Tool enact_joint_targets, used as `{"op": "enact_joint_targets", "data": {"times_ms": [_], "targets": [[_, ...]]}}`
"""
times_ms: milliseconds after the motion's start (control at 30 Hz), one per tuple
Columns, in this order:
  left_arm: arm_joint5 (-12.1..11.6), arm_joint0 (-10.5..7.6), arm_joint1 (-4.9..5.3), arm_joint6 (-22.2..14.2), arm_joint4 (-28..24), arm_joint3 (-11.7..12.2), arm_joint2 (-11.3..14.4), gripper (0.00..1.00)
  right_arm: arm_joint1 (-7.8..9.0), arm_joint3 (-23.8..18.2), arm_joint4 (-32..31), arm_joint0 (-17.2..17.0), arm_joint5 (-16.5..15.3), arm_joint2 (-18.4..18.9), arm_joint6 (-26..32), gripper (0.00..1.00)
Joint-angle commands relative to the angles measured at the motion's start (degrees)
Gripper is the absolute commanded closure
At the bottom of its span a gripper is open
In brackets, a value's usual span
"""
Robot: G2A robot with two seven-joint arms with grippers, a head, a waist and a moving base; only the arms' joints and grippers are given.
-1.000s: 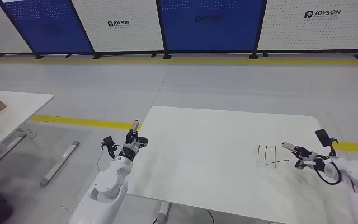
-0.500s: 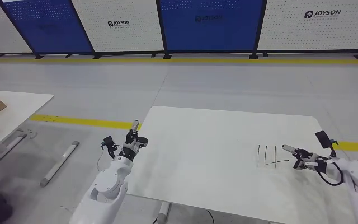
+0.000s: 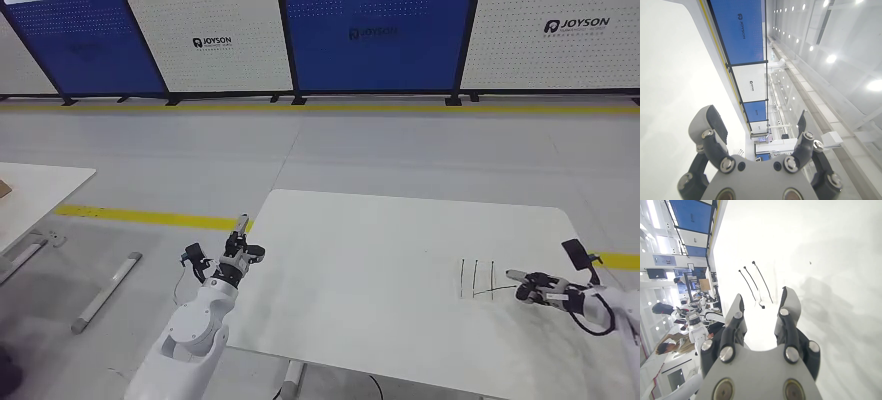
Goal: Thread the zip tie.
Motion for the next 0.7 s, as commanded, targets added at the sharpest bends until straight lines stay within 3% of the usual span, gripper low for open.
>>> {"op": "enact_joint_targets", "data": {"times_ms": [0, 200, 467, 567, 600, 667], "targets": [[0.0, 0.0, 0.0, 0.0, 0.0, 0.0, 0.0, 0.0, 0.09, -0.05, 0.03, -0.05, -0.05, -0.05, -0.09, 0.65], [0.0, 0.0, 0.0, 0.0, 0.0, 0.0, 0.0, 0.0, 0.29, -0.49, -0.1, -0.12, 0.03, -0.64, 0.02, 0.62], [0.0, 0.0, 0.0, 0.0, 0.0, 0.0, 0.0, 0.0, 0.27, 0.26, -0.47, 0.77, 0.99, -2.44, -0.5, 0.7], [0.0, 0.0, 0.0, 0.0, 0.0, 0.0, 0.0, 0.0, 0.3, 0.64, -0.3, 1.03, 0.99, -2.81, -0.65, 0.86], [0.0, 0.0, 0.0, 0.0, 0.0, 0.0, 0.0, 0.0, 0.31, 0.72, -0.24, 1.08, 0.99, -2.88, -0.7, 1.0], [0.0, 0.0, 0.0, 0.0, 0.0, 0.0, 0.0, 0.0, 0.35, 0.82, -0.15, 1.15, 0.92, -2.98, -0.88, 1.0]]}}
